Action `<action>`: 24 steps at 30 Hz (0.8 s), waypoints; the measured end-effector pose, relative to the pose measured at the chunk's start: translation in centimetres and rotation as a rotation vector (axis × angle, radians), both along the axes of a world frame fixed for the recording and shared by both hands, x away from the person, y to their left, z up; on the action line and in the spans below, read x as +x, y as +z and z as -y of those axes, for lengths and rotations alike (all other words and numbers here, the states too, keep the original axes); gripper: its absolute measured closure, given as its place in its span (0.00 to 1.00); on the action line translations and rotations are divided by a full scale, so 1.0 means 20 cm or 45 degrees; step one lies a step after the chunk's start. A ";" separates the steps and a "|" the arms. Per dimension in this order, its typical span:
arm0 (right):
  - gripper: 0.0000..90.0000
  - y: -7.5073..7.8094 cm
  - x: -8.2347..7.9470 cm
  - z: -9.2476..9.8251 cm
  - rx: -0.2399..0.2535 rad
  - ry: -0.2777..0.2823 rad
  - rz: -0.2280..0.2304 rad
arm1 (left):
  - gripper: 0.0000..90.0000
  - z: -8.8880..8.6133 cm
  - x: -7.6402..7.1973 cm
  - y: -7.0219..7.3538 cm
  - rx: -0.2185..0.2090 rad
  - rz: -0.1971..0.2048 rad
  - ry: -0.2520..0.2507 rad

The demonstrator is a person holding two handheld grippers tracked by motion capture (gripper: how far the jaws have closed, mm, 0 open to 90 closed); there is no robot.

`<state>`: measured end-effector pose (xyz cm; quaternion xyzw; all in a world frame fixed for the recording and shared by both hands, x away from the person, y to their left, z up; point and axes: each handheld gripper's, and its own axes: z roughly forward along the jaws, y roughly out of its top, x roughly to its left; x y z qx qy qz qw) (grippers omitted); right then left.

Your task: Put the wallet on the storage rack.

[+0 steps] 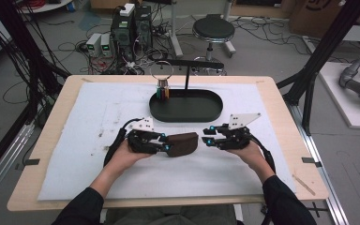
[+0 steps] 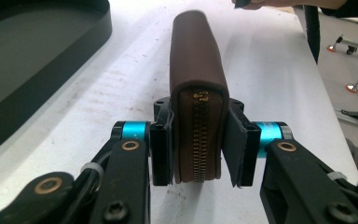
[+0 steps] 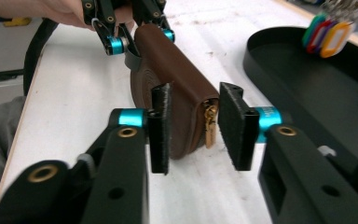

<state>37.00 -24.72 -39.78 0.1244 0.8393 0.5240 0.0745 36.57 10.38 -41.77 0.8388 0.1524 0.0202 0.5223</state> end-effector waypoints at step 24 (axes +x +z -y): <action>0.36 0.08 -0.02 0.05 0.104 0.059 -0.119 | 0.74 -0.03 -0.04 0.17 -0.196 0.039 -0.158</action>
